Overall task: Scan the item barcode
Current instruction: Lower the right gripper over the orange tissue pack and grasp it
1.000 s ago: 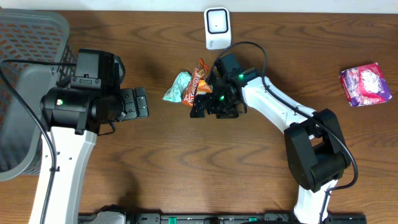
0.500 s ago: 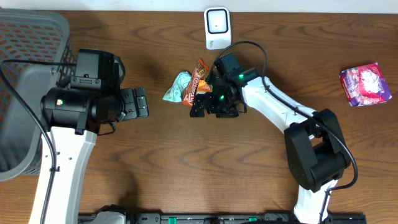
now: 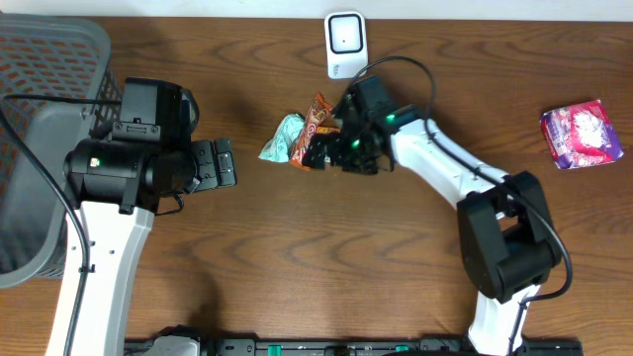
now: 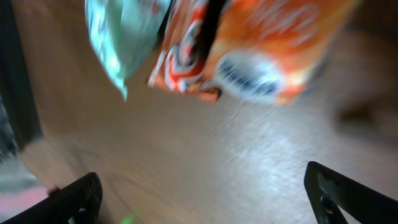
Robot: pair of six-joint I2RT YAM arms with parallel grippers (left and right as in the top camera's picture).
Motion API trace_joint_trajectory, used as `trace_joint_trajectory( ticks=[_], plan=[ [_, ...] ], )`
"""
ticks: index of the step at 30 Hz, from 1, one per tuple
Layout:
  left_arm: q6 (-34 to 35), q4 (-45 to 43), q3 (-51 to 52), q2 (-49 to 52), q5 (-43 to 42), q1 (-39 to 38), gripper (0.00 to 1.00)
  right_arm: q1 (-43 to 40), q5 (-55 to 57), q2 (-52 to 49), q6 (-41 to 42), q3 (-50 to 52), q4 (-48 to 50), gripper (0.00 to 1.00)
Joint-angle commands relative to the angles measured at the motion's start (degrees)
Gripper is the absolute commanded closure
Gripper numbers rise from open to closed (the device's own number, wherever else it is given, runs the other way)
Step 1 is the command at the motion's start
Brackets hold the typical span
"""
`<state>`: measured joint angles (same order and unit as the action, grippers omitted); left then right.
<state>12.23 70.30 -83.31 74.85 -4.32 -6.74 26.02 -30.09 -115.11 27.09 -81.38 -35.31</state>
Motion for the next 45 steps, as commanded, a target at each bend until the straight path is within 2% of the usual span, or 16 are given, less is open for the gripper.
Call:
trace_joint_trajectory(
  ticks=[1,6,10,13,24,30,45],
  plan=[
    [0.3,0.2,-0.3,0.2,0.5,0.3,0.02,-4.0,-0.3,1.6,4.4,-1.0,1.5,0.01],
    [0.3,0.2,-0.3,0.2,0.5,0.3,0.02,-6.9,0.2,1.6,4.6,-1.0,4.0,0.03],
    [0.3,0.2,-0.3,0.2,0.5,0.3,0.02,-7.3,2.8,1.6,5.0,-1.0,5.1,0.11],
    [0.3,0.2,-0.3,0.2,0.5,0.3,0.02,-6.4,5.0,1.5,5.7,-1.0,5.6,0.19],
    [0.3,0.2,-0.3,0.2,0.5,0.3,0.02,-2.4,10.8,1.5,9.3,-1.0,9.2,0.29],
    [0.3,0.2,-0.3,0.2,0.5,0.3,0.02,-0.8,17.4,1.5,13.2,-0.3,9.6,0.33],
    [0.3,0.2,-0.3,0.2,0.5,0.3,0.02,0.4,18.0,-0.3,13.6,2.0,15.9,0.36]
  ],
)
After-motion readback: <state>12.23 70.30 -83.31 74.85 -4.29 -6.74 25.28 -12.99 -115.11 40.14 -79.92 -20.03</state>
